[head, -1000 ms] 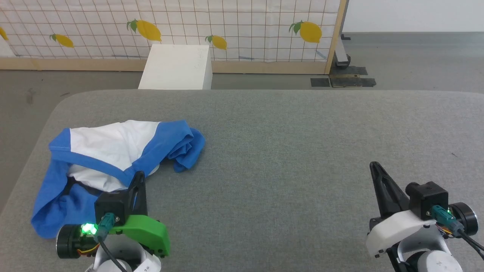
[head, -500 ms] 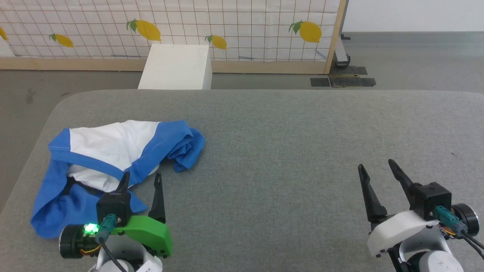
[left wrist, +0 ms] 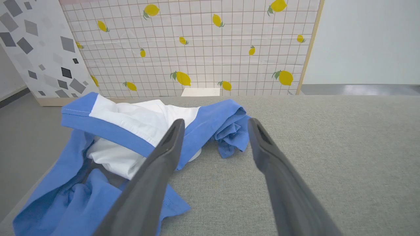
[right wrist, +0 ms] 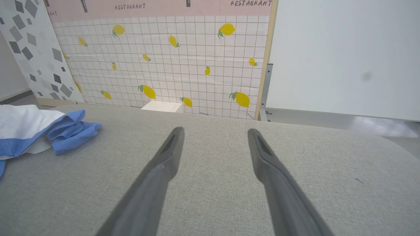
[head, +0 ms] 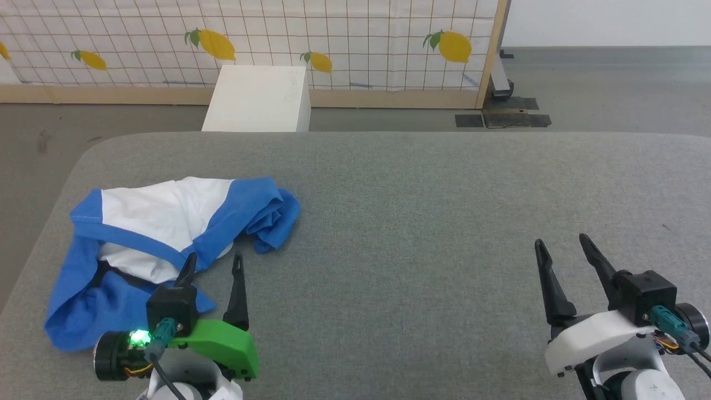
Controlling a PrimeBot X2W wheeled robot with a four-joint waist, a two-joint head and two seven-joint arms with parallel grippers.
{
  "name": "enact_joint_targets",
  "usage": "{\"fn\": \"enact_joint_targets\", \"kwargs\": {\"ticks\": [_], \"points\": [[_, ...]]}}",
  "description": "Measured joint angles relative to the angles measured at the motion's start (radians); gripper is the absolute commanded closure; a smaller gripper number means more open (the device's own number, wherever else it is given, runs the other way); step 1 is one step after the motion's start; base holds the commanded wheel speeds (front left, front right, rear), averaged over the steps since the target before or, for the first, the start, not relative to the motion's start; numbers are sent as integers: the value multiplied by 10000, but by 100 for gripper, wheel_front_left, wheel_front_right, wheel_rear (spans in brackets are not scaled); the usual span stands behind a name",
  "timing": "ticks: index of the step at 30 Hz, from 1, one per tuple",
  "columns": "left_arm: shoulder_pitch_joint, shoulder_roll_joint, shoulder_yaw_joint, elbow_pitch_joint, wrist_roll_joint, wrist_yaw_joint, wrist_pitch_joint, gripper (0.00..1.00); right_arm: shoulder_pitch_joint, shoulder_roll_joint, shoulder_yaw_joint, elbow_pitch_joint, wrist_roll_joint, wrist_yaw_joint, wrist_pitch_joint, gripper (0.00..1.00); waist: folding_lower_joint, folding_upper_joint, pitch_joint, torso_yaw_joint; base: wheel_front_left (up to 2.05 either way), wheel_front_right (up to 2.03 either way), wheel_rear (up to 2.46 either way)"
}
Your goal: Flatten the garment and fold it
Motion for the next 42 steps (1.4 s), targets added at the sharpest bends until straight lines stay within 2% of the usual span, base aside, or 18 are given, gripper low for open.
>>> {"fn": "enact_joint_targets", "kwargs": {"ticks": [28,42], "points": [[-3,0,-307,326,-382,249,-573,0,10,0,-253,330,671,0,-558,0,0,0,27,-5,0,0,0],[-12,0,-332,399,-502,378,-863,0,46,0,-337,518,817,0,-844,0,0,0,98,704,0,0,0]]}}
